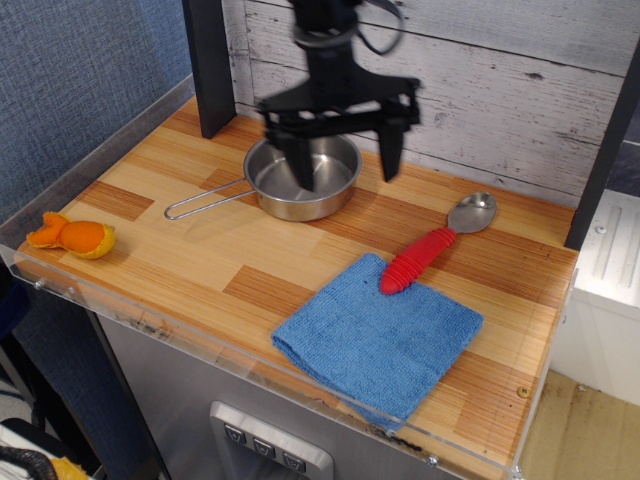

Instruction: Move the red spoon to the left of the metal pot.

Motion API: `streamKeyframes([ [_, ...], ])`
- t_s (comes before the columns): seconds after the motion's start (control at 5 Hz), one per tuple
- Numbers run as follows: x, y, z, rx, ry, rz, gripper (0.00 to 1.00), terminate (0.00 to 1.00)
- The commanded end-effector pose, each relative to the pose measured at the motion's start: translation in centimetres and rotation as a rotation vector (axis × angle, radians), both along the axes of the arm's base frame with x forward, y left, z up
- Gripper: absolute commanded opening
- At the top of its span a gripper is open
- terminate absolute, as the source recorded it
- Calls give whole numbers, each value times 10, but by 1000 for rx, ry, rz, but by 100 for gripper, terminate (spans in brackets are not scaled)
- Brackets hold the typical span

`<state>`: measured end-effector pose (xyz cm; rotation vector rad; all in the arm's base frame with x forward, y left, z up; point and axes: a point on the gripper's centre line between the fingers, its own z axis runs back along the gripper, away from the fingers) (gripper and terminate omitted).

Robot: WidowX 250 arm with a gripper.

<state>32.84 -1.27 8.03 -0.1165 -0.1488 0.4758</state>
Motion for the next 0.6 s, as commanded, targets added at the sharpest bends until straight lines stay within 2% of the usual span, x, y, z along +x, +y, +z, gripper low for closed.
streamKeyframes([
  [0.0,24,-35,-17,-28,-66,-160,100,0],
  [0.2,28,-38,-28,-15,-58,-260,100,0],
  [0.4,30,-40,-36,-1,-35,-301,100,0],
])
